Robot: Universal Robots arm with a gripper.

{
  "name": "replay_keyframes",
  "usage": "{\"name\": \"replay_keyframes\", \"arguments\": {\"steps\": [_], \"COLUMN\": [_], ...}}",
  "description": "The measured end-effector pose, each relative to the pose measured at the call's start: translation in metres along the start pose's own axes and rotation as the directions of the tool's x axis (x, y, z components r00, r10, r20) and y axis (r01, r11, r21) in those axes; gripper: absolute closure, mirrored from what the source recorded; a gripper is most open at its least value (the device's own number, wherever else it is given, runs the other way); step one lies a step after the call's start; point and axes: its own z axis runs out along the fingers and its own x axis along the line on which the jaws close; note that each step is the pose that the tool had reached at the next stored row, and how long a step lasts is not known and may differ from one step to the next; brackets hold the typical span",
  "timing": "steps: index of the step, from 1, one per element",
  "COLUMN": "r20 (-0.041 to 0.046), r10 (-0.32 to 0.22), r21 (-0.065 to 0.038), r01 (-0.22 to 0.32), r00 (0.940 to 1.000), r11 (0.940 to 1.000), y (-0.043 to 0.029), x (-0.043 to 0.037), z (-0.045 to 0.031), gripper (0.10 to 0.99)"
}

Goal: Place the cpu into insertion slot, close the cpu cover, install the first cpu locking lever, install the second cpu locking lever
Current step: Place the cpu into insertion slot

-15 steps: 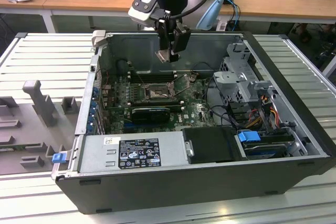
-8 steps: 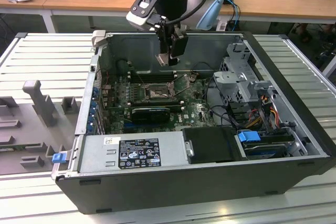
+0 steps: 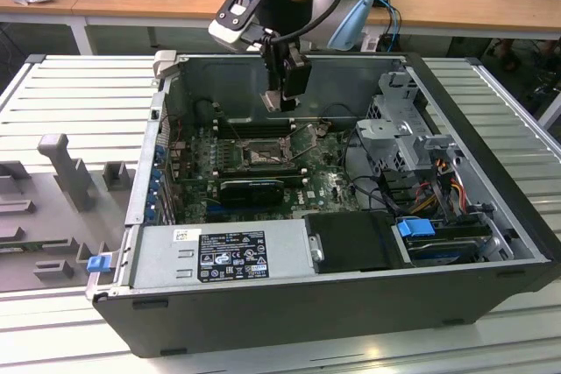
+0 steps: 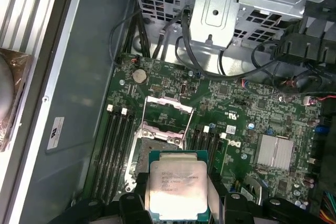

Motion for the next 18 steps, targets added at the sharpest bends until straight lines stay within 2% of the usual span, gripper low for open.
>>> {"name": "replay_keyframes", "arguments": {"steps": [18], "r20": [0.0002], "r10": [0.008], "r21": [0.002], "r01": [-0.008], "r00": [1.0], "r11": [1.0], "y": [-0.0007], "x": [-0.0002], "z": [0.0078], "gripper": [0.561]}}
